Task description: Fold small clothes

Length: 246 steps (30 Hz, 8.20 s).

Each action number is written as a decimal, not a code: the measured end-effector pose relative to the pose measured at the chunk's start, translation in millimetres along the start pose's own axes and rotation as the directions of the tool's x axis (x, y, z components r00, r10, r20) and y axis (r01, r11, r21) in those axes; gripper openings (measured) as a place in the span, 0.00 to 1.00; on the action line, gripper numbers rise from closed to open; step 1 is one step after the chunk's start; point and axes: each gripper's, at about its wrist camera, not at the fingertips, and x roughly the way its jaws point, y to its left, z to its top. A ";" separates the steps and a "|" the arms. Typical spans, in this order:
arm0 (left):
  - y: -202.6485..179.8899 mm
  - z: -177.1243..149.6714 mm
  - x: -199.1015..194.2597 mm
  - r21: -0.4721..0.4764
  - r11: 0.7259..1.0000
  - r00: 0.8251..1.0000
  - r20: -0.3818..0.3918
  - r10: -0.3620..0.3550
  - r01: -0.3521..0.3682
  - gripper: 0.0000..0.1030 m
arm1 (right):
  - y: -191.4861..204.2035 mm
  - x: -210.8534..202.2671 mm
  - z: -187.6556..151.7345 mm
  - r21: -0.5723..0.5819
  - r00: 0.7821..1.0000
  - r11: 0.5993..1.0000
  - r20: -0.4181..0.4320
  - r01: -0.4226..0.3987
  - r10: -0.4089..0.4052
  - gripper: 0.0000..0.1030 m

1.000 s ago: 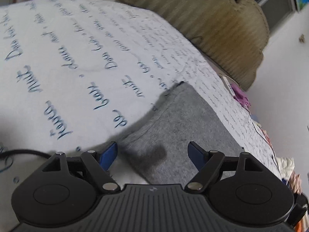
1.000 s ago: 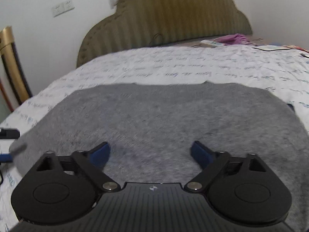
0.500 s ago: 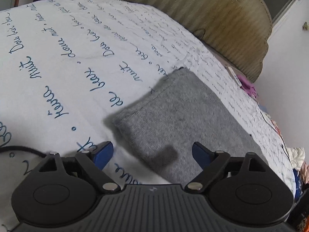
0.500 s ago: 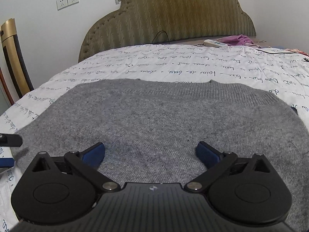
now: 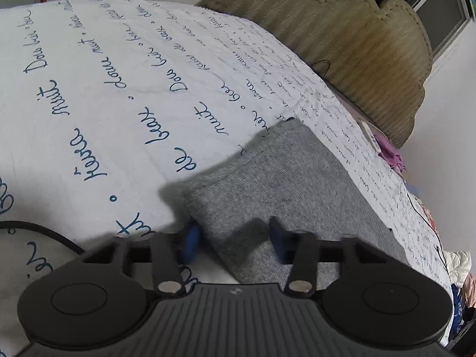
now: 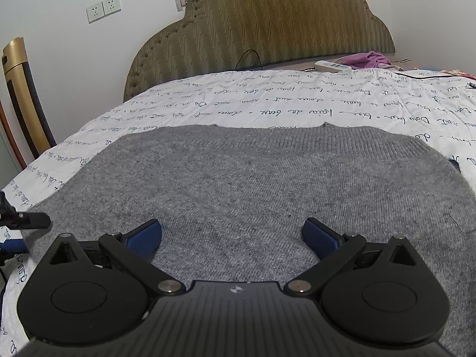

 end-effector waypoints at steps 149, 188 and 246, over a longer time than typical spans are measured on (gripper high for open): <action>-235.6 -245.3 17.8 0.931 0.235 0.941 -0.218 -0.258 0.280 0.06 | -201.8 26.9 95.1 0.459 0.944 0.878 -0.211 -0.134 0.254 0.18; -149.3 65.2 146.5 0.260 0.897 0.888 -0.391 -0.242 0.359 0.22 | -116.0 33.3 97.3 0.513 0.922 0.793 -0.010 -0.328 0.388 0.27; -138.4 -45.1 100.1 0.806 0.560 0.970 -0.066 -0.233 0.190 0.73 | -49.6 128.2 89.8 0.251 0.991 0.961 -0.038 -0.116 0.129 0.02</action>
